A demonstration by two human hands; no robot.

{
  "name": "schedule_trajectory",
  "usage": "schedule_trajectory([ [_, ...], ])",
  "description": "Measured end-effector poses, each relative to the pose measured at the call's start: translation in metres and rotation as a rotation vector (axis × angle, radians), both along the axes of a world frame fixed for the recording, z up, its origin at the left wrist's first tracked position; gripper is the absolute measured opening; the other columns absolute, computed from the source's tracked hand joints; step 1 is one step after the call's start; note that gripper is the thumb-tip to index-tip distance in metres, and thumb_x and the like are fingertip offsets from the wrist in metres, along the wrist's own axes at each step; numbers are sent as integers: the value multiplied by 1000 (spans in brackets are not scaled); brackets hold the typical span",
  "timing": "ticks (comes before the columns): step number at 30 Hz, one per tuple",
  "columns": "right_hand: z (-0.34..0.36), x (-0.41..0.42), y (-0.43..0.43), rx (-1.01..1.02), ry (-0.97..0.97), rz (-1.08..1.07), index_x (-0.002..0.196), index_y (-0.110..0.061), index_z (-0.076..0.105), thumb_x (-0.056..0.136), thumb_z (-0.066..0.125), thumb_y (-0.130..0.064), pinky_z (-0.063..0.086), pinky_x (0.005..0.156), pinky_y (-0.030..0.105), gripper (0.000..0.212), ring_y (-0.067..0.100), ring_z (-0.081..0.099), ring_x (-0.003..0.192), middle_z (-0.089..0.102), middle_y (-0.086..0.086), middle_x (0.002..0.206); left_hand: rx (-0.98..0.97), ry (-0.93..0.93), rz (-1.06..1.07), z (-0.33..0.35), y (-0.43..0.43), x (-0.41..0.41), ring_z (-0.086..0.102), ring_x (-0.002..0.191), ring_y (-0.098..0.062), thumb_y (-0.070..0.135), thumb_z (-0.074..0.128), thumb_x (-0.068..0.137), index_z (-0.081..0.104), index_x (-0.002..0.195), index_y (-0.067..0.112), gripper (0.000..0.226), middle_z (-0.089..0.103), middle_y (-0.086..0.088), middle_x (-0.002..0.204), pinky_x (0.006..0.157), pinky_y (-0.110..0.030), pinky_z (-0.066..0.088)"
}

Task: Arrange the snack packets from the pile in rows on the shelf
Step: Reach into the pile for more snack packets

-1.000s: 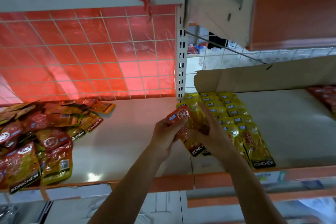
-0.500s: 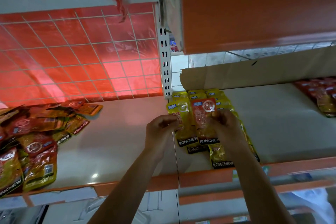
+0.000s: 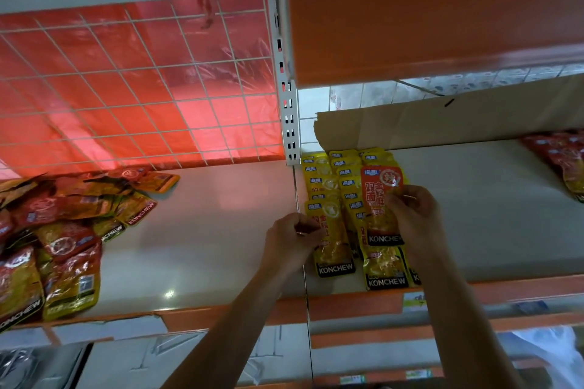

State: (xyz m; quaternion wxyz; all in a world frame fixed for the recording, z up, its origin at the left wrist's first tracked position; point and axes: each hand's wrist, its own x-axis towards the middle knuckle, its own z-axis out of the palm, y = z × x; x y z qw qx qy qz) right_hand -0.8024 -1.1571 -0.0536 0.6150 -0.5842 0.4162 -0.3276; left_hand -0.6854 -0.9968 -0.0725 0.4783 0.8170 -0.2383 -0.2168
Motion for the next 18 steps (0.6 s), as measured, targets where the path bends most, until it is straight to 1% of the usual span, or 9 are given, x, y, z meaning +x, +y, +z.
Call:
schedule_trajectory([
  [2, 1, -1, 0, 3, 7, 2, 96, -21, 57, 87, 65, -15, 54, 81, 58, 13, 31, 68, 91, 69, 6, 96, 40, -91, -33, 1, 0, -1, 62, 72, 4, 27, 75, 80, 64, 83, 27, 11, 66, 15, 78, 61, -6, 43],
  [3, 2, -1, 1, 7, 7, 1, 97, -20, 57, 88, 64, -15, 54, 81, 58, 13, 31, 68, 91, 69, 6, 96, 55, -132, -46, 1, 1, -2, 62, 72, 3, 28, 74, 81, 63, 84, 26, 12, 65, 14, 80, 60, -5, 42],
  [5, 2, -3, 1, 7, 10, -2, 102, -16, 57, 88, 64, -14, 55, 81, 56, 15, 30, 68, 91, 68, 7, 98, 66, -191, -69, 0, 1, -3, 64, 74, -3, 28, 73, 81, 61, 86, 24, 14, 66, 11, 82, 62, -10, 44],
  [8, 2, -5, 1, -15, 34, -3, 104, -15, 56, 89, 64, -15, 55, 80, 55, 17, 29, 68, 91, 68, 7, 100, 77, -333, -97, 0, 1, -7, 65, 74, -8, 29, 73, 81, 60, 88, 20, 17, 67, 9, 82, 68, -22, 49],
  [11, 3, -5, 2, -36, 55, -3, 108, -14, 57, 88, 64, -17, 56, 80, 55, 21, 28, 68, 90, 68, 6, 98, 77, -442, -146, -1, -1, -9, 64, 75, -10, 29, 71, 83, 59, 90, 17, 18, 67, 7, 83, 68, -25, 50],
  [14, 2, -5, 5, -39, 59, 0, 106, -14, 57, 88, 64, -16, 55, 80, 55, 19, 28, 67, 90, 67, 5, 97, 74, -519, -191, -4, -2, -10, 63, 75, -15, 28, 69, 84, 58, 93, 15, 19, 65, 2, 86, 69, -31, 52],
  [18, 1, -6, 7, -57, 84, -10, 105, -17, 58, 87, 66, -18, 55, 82, 54, 20, 27, 67, 90, 68, 5, 98, 94, -551, -212, -7, -2, -12, 65, 74, -21, 30, 73, 81, 61, 106, 16, 31, 60, -3, 93, 69, -34, 54],
])
